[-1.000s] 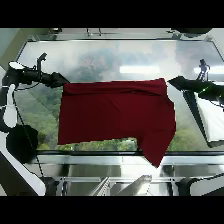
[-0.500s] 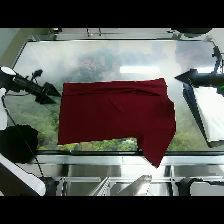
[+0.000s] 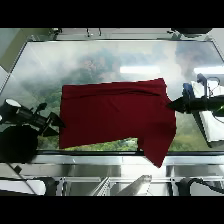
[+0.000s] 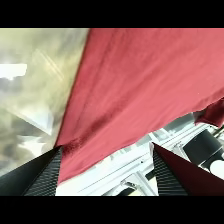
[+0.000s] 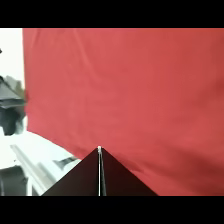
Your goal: Fold the shirts.
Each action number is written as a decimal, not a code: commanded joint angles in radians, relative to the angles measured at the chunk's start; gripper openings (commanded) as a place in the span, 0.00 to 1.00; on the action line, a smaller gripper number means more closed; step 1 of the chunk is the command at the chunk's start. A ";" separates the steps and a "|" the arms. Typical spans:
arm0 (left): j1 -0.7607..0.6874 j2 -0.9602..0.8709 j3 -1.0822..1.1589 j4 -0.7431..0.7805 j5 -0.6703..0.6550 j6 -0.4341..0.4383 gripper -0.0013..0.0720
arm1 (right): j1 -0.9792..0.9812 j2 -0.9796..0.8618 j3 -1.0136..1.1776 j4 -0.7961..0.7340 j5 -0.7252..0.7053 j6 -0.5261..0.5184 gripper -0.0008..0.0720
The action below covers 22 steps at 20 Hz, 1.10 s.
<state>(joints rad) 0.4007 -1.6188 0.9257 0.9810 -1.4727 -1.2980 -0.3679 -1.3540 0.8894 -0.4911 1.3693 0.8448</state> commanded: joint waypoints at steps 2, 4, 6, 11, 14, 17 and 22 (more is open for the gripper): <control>0.019 0.103 -0.152 0.046 0.114 0.039 0.83 | 0.000 0.067 -0.087 0.033 0.036 -0.029 0.03; 0.011 0.124 -0.166 0.049 0.094 0.064 0.83 | -0.004 0.090 -0.087 0.034 0.045 -0.029 0.03; 0.011 0.137 -0.132 0.048 0.115 0.069 0.83 | -0.010 0.107 -0.087 0.051 0.045 -0.029 0.03; 0.011 0.097 0.047 0.037 0.188 0.078 0.83 | -0.011 0.109 -0.087 0.073 0.045 -0.029 0.03; 0.011 0.051 0.120 0.040 0.034 0.078 0.83 | -0.011 0.109 -0.087 0.077 0.053 -0.026 0.03; 0.011 0.052 0.171 0.037 -0.010 0.079 0.83 | -0.011 0.109 -0.087 0.077 0.053 -0.026 0.03; 0.024 0.140 0.082 0.068 -0.036 0.097 0.83 | -0.011 0.109 -0.087 0.069 0.094 -0.026 0.03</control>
<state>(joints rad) 0.4152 -1.5272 1.0557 1.0260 -1.4963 -1.2140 -0.3779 -1.2457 0.8024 -0.4164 1.4357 0.8177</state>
